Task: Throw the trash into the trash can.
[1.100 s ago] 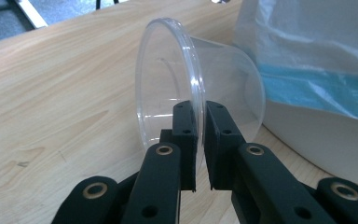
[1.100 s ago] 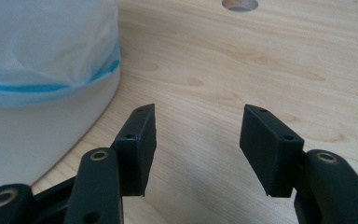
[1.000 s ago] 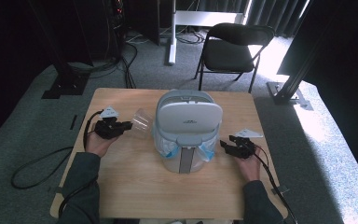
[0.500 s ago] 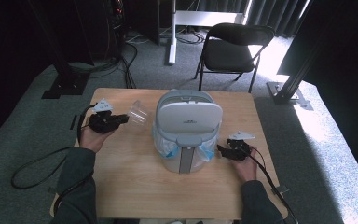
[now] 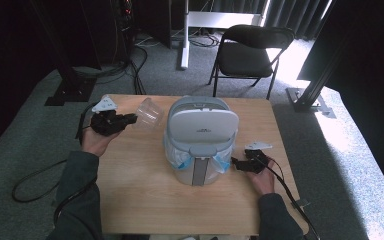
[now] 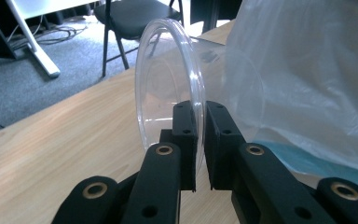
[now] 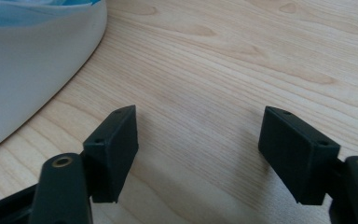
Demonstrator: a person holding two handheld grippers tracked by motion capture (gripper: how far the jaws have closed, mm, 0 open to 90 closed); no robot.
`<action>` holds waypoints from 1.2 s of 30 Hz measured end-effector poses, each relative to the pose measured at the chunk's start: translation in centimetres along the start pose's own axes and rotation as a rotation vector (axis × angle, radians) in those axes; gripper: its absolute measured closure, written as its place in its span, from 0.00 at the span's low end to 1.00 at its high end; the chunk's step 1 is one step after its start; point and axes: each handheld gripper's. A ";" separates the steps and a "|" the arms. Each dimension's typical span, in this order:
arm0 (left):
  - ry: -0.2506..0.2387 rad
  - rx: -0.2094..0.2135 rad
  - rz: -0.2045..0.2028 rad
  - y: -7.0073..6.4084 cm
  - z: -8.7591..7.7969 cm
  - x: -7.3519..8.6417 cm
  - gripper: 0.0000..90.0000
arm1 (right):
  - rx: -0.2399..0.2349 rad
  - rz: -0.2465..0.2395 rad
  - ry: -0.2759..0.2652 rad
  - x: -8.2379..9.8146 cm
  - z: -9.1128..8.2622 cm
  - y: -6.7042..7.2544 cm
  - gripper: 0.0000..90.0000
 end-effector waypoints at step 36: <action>-0.069 0.074 0.144 -2.6 -3.3 -7.9 0.93 | -0.001 -0.004 0.001 0.0 0.0 0.1 0.29</action>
Point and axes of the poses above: each handheld gripper's, and its own axes: z roughly forward along the jaws, x roughly out of its underside, y roughly to its left, and after that the axes turned 5 degrees about x, right-handed
